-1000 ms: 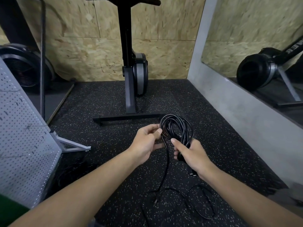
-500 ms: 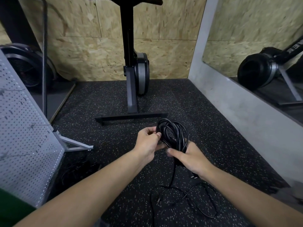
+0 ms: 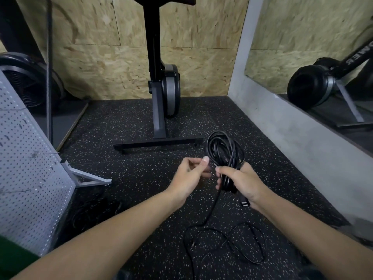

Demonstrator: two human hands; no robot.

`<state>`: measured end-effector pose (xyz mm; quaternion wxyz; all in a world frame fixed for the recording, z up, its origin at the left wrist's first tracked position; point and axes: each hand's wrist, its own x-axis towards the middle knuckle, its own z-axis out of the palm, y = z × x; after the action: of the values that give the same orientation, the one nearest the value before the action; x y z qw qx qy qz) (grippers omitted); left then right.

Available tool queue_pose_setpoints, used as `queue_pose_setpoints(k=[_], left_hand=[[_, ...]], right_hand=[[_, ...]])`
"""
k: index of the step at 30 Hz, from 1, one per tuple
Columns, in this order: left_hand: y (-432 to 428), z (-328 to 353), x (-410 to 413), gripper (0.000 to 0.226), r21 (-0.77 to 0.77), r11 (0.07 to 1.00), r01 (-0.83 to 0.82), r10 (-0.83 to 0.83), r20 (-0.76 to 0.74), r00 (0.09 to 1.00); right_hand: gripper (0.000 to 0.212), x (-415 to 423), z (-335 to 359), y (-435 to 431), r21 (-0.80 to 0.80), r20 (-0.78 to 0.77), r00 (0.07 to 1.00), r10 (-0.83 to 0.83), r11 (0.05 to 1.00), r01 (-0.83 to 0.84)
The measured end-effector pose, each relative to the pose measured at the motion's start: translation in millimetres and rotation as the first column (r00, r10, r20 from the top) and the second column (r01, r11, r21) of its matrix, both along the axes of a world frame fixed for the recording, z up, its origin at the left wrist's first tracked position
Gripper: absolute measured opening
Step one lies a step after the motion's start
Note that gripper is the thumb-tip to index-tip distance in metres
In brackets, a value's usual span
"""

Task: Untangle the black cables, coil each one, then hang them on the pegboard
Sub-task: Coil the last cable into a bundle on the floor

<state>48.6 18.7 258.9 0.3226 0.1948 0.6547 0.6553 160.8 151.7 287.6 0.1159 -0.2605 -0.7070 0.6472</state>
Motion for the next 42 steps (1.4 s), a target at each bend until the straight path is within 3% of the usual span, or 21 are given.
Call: queue_pose_setpoints(k=[2,4,6,8,10,12,14,15,17,19,21,24,27,31,33,35,37,38,39,42], left_hand=[[-3,0,7,0.038,-0.111,0.957,0.267,-0.268,0.006,0.963],[-9,-2,12,0.035,-0.335,0.773,0.538,-0.601,-0.116,0.791],[-12,-8,10,0.028,-0.555,0.65,0.519,-0.732,-0.272,0.625],[-12,-8,4,0.025,-0.629,0.678,0.379,-0.706,-0.415,0.573],[-11,-2,-2,0.02,-0.585,0.769,0.257,-0.617,-0.577,0.535],[-10,8,-4,0.019,-0.522,0.836,0.17,-0.544,-0.748,0.38],[-12,17,-3,0.023,-0.473,0.872,0.126,-0.49,-0.851,0.19],[-14,22,-4,0.024,-0.432,0.893,0.124,-0.447,-0.883,0.14],[-18,26,-11,0.022,-0.339,0.93,0.14,-0.357,-0.925,0.132],[-23,28,-18,0.023,-0.265,0.952,0.153,-0.293,-0.934,0.205],[-25,29,-21,0.029,-0.198,0.968,0.155,-0.235,-0.934,0.269],[-25,32,-18,0.031,-0.138,0.972,0.192,-0.187,-0.944,0.272],[-24,35,-13,0.033,-0.194,0.95,0.246,-0.256,-0.933,0.253],[-22,33,-24,0.028,-0.248,0.921,0.3,-0.339,-0.889,0.307],[-22,33,-27,0.028,-0.32,0.899,0.298,-0.397,-0.883,0.251],[-22,36,-27,0.036,-0.422,0.887,0.188,-0.442,-0.894,0.076],[-24,46,-30,0.052,-0.396,0.917,0.045,-0.389,-0.913,-0.12],[-26,51,-35,0.057,-0.371,0.929,0.017,-0.365,-0.921,-0.136],[-30,55,-41,0.058,-0.368,0.93,0.015,-0.365,-0.926,-0.092],[-37,57,-54,0.047,-0.391,0.911,0.132,-0.412,-0.88,0.236]], right_hand=[[0.019,-2,2,5,-0.029,-0.049,0.998,-0.044,0.999,0.043],[0.017,-5,1,12,-0.066,-0.09,0.992,-0.085,0.995,0.08],[0.019,-5,-4,23,-0.009,-0.086,0.985,-0.147,0.989,0.147],[0.027,-4,-9,35,0.214,-0.013,0.976,-0.219,0.952,0.217],[0.027,-1,-11,43,0.448,0.093,0.964,-0.25,0.875,0.184],[0.023,1,-13,47,0.54,0.154,0.96,-0.233,0.834,0.115],[0.032,0,-15,47,0.553,0.207,0.967,-0.152,0.833,0.013],[0.04,1,-14,44,0.541,0.229,0.968,-0.106,0.84,-0.036],[0.052,3,-6,32,0.458,0.228,0.973,0.016,0.881,-0.121],[0.06,6,7,21,0.267,0.197,0.97,0.143,0.944,-0.193],[0.059,8,16,14,0.173,0.2,0.941,0.274,0.935,-0.309],[0.044,7,14,7,0.151,0.322,0.837,0.443,0.849,-0.507],[0.029,7,12,1,0.152,0.462,0.761,0.456,0.805,-0.574],[0.018,4,11,2,0.19,0.522,0.726,0.448,0.769,-0.611],[0.014,3,10,3,0.184,0.525,0.712,0.467,0.754,-0.631],[0.017,2,8,5,0.112,0.505,0.692,0.516,0.756,-0.645],[0.015,4,7,10,0.027,0.527,0.642,0.557,0.744,-0.668],[0.014,6,6,12,-0.013,0.556,0.596,0.579,0.723,-0.691],[0.014,9,4,13,-0.04,0.597,0.539,0.594,0.693,-0.719],[0.018,17,-4,9,0.008,0.762,0.366,0.535,0.557,-0.83]])
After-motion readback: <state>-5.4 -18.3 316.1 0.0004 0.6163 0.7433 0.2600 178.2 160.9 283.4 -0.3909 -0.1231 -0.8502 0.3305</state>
